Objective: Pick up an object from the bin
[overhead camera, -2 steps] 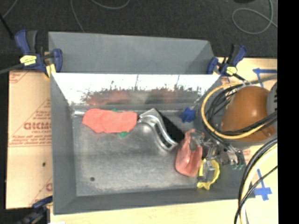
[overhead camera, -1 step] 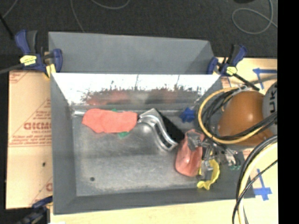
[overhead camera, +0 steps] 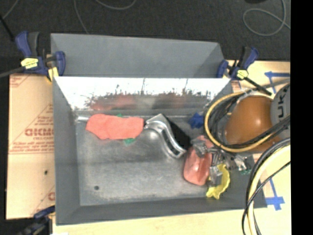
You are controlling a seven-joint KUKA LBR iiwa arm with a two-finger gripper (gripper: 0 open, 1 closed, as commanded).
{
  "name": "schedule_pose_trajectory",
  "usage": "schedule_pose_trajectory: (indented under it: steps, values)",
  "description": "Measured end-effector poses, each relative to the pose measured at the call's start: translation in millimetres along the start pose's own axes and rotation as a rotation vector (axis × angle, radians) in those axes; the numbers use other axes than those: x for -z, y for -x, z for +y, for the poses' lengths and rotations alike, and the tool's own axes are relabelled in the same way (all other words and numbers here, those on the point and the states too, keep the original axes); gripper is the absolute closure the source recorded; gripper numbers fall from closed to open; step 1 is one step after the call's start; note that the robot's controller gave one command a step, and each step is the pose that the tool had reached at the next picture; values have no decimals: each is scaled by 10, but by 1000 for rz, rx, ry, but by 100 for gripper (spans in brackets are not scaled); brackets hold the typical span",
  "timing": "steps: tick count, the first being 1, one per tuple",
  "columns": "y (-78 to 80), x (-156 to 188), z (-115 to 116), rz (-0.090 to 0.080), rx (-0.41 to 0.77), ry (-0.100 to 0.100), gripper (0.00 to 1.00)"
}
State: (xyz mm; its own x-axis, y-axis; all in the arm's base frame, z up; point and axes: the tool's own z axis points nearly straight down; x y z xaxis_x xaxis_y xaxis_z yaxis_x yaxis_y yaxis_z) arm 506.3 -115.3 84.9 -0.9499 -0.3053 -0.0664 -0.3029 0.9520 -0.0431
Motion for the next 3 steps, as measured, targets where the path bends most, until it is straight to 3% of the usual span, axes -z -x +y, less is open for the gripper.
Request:
schedule_pose_trajectory:
  steps: [1, 2, 3]
  values:
    - [0, 0, 0, 0, 1, 0, 100]
    - [-50, 392, 23, 25, 3, 16, 100]
    - [-106, 3, -154, -17, -2, -2, 100]
